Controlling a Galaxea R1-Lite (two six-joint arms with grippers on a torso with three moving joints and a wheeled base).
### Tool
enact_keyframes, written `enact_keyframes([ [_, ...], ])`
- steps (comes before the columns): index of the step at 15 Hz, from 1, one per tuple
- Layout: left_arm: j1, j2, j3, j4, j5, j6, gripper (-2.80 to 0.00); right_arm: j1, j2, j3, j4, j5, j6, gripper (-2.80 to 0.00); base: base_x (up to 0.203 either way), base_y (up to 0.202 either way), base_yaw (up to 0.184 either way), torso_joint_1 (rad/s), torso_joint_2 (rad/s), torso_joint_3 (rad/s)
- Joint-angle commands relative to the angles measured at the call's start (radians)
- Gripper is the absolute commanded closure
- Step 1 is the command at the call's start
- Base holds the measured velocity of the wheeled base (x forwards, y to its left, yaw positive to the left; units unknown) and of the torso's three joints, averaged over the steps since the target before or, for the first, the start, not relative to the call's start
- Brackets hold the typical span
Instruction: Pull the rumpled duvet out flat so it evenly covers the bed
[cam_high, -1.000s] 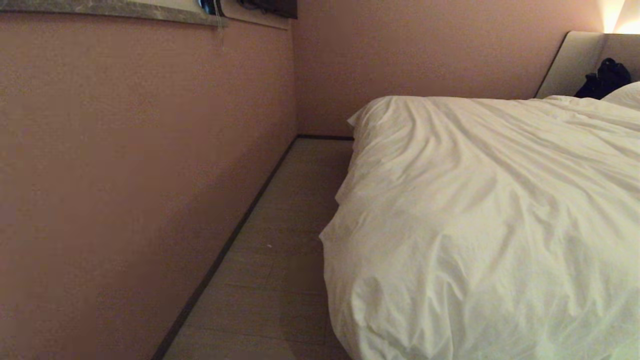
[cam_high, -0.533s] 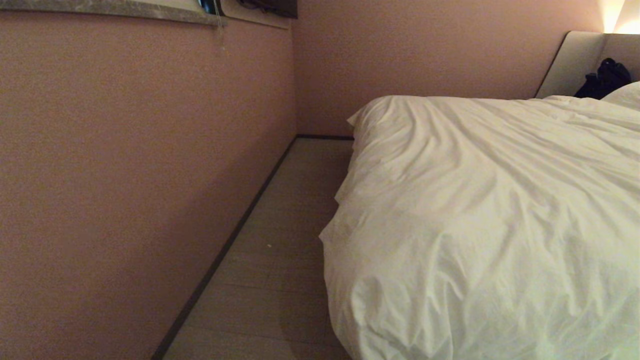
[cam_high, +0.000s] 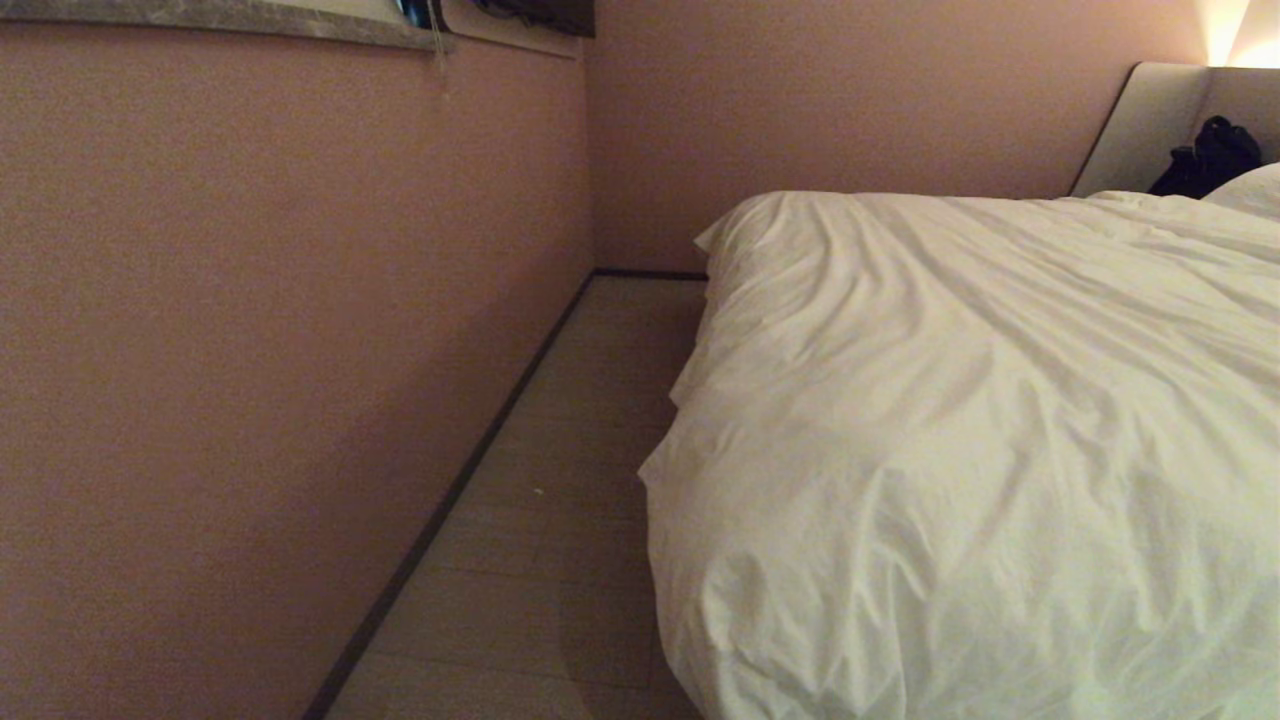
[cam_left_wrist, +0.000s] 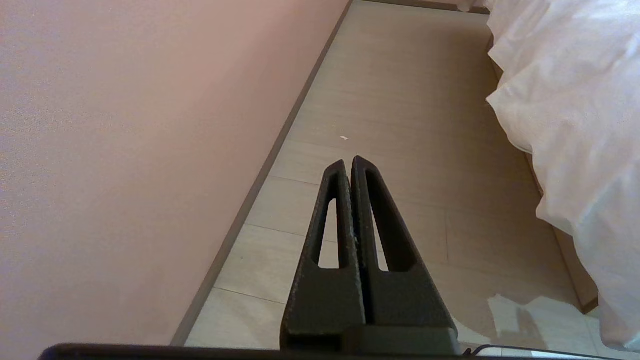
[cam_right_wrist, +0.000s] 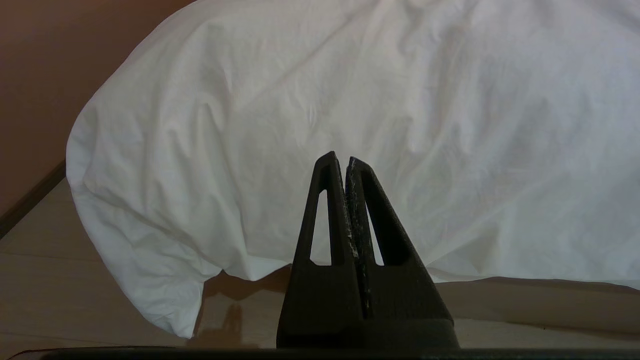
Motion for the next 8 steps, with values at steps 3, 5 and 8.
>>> enact_keyframes([
  [3,0.001,0.000,0.000,0.000,0.000,-0.004,0.00,0.000,0.001,0.000,0.000,0.000,0.000,0.00,0.000,0.000,0.000,0.000,0.00,0.000],
  [5,0.001,0.000,0.000,0.000,0.000,-0.004,0.00,0.000,0.001,0.000,0.000,0.000,0.000,0.00,0.000,0.000,0.000,0.000,0.00,0.000],
  [8,0.001,0.000,0.000,0.000,0.000,-0.004,0.00,0.000,0.001,0.000,0.000,0.000,0.000,0.00,-0.148,0.000,0.002,0.006,0.00,0.000],
])
